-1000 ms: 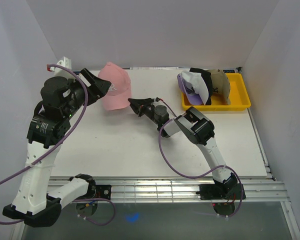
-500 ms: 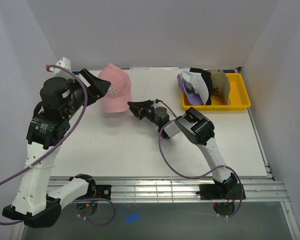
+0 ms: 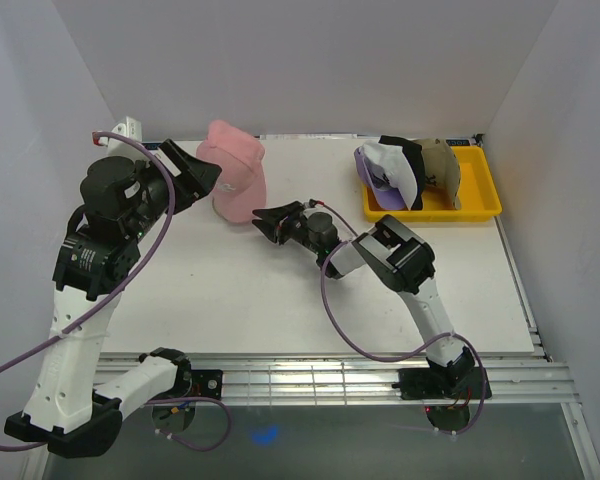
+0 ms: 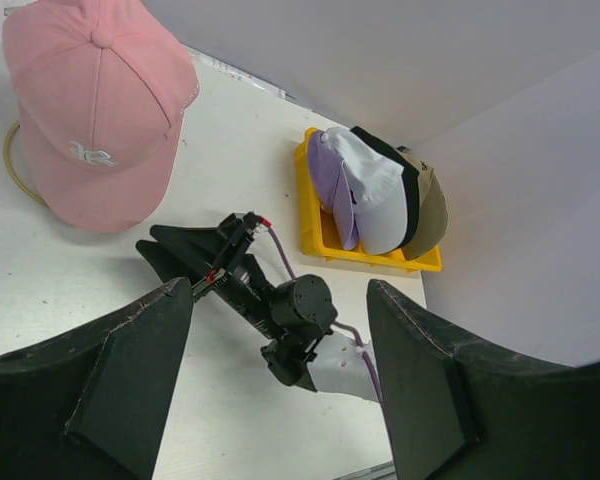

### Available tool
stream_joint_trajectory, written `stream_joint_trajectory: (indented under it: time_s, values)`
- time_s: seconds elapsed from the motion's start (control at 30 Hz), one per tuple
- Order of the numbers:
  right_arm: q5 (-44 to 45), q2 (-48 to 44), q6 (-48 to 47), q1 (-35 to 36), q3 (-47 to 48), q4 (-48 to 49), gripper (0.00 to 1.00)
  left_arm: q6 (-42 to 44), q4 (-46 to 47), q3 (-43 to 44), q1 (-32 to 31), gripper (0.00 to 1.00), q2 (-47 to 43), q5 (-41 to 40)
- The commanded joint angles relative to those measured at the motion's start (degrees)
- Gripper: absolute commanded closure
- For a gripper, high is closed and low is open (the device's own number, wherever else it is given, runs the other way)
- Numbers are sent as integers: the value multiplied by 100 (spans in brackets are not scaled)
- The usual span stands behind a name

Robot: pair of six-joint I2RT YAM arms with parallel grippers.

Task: Stack the hats

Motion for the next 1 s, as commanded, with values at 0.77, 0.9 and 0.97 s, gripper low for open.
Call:
stream_joint_trajectory:
  time_s: [0.77,0.9,0.97]
  values:
    - [-223,-3436,-6162,-695,1628,-7653,57,46,227,-135,-22,19,91,84]
    - [-292,-4060,-6857,-1635,2086,-8718,57,11,333,-283,-22,19,108,391]
    - [-389,-4368,-7139,-2425,2218,-9113,57,-6,412,-372,-22,19,117,497]
